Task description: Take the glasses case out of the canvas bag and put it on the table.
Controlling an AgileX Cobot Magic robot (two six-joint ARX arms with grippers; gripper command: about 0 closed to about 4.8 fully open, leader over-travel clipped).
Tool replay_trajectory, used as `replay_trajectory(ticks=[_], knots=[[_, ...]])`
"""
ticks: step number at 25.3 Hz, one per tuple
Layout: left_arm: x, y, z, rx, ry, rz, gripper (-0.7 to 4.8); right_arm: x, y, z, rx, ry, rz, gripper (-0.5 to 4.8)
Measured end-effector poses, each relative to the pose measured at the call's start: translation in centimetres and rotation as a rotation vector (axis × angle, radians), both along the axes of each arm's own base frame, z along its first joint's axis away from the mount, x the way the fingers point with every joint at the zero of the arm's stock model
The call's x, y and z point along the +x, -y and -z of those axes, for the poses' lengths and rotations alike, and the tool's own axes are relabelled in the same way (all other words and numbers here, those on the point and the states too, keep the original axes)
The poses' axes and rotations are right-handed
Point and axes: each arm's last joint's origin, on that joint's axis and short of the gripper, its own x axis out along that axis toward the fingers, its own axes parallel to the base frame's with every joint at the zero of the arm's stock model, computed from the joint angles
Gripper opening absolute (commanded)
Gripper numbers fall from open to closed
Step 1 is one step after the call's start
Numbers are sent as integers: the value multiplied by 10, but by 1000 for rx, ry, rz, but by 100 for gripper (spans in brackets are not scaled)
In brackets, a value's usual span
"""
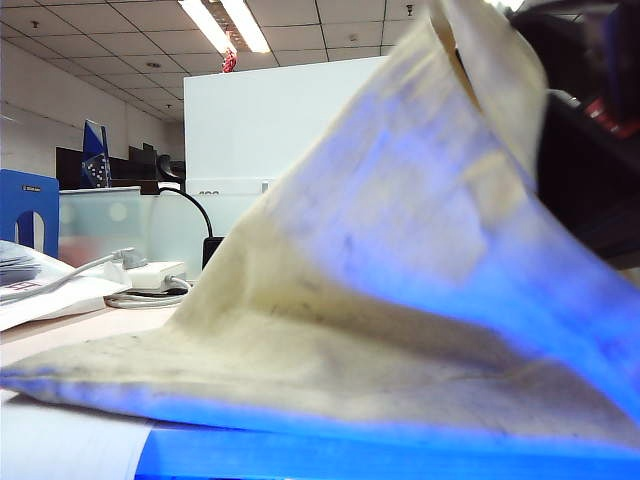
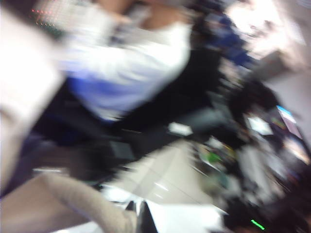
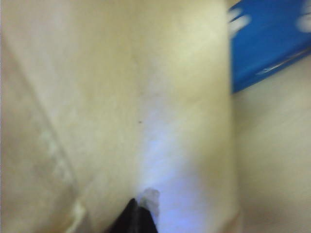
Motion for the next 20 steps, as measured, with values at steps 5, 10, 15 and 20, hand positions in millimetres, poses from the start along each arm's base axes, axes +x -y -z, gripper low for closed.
replay_trajectory(ticks=[5, 10, 15, 20], knots=[[-17, -8, -16, -41, -12, 60, -6, 22, 6, 4, 51, 32, 35, -4], [-23, -13, -2, 51, -59, 75, -6, 34, -5, -42, 227, 91, -95, -4], [-31, -15, 6, 104, -81, 109, -6, 44, -8, -41, 169, 111, -13, -4], [-40, -7, 7, 112, -71, 138, -6, 66, -20, -15, 104, 95, 43, -4]])
